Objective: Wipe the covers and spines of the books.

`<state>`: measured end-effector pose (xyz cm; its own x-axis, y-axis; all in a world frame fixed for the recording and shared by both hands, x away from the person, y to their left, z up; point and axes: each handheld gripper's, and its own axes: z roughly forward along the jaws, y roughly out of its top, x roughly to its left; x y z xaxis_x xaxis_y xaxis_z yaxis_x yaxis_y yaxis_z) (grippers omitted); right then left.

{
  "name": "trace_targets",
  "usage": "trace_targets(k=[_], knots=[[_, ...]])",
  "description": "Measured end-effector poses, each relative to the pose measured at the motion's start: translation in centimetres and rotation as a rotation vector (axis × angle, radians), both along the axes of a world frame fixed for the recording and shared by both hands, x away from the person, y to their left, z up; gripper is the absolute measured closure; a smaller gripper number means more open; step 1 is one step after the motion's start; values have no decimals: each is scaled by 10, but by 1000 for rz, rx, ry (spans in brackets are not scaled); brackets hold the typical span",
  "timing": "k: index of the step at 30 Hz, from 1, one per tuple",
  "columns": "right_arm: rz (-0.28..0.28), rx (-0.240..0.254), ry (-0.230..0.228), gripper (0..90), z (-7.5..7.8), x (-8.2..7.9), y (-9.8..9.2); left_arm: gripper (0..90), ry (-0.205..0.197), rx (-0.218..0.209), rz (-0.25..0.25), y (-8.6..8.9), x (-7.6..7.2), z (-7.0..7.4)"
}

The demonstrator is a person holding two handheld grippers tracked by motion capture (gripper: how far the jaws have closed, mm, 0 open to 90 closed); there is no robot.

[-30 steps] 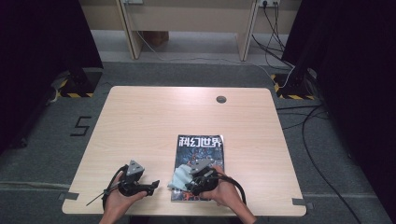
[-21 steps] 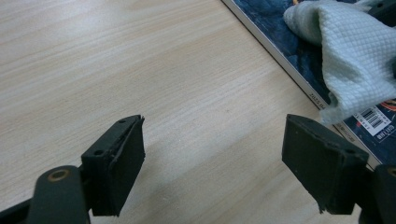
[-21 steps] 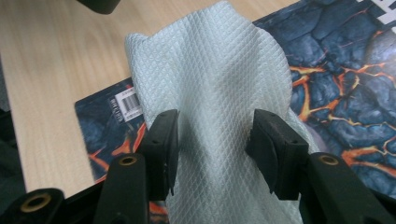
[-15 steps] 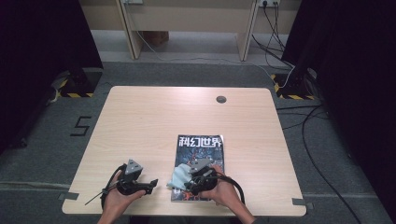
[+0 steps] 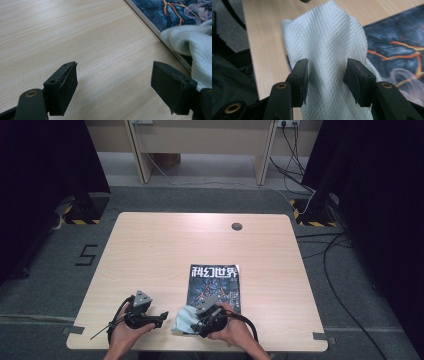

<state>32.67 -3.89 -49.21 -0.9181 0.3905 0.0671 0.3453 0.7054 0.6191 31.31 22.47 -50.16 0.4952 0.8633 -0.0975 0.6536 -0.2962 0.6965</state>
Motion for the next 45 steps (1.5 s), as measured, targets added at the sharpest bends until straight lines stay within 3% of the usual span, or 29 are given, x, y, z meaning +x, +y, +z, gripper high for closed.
trace_targets(k=[3,7,11,16,24,31,34,37,45], knots=[[-46,-12,-26,529,0,6,-7,206,1,7,-5,-1,0,0],[-62,-25,-38,522,1,6,-8,206,-3,7,6,1,1,0],[-13,-11,-29,507,0,-2,3,206,-10,8,14,5,3,2],[46,-13,-33,509,-1,-14,17,206,-11,-6,61,16,7,2],[32,-3,-14,520,-1,-11,12,206,-5,-1,27,10,4,0],[-61,-45,-33,512,2,3,-15,206,-1,3,26,9,4,0],[-102,-35,-26,514,2,9,-24,206,-1,3,29,9,4,0],[-94,-55,-42,515,3,4,-17,206,-1,4,28,9,5,-1],[27,-28,-38,510,0,-15,28,206,1,5,35,11,5,0]])
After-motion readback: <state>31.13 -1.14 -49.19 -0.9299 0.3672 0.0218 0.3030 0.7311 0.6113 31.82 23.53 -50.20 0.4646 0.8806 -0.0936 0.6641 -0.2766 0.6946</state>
